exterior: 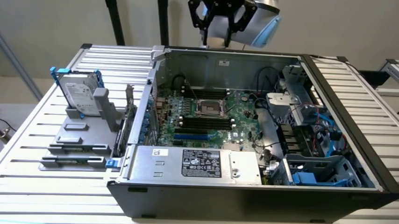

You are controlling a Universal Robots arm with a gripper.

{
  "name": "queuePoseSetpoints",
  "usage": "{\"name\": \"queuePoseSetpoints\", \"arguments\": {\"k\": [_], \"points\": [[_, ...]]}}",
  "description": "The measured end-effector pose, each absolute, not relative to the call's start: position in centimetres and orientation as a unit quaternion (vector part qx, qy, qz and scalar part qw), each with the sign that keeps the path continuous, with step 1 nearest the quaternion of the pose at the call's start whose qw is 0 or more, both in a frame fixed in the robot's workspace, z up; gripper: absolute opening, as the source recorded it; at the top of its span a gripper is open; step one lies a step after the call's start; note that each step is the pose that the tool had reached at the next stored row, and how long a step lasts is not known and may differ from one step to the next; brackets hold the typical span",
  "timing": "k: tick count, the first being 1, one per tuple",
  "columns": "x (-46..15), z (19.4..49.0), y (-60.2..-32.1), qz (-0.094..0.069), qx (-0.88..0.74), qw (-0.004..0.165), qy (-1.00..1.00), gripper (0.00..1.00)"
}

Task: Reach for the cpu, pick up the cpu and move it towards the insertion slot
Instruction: 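Pick up the cpu and move it towards the insertion slot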

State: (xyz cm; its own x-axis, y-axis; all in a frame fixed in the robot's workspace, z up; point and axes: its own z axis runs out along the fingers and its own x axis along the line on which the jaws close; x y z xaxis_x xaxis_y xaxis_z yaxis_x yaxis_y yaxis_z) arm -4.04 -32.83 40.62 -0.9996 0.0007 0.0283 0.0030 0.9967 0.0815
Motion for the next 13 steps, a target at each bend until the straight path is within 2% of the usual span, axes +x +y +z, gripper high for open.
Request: {"name": "queuePoseSetpoints", "arguments": {"k": [13], "points": [[-4.02, 40.05, -32.57, -0.041, -0.010, 0.010, -0.999, 0.55]]}}
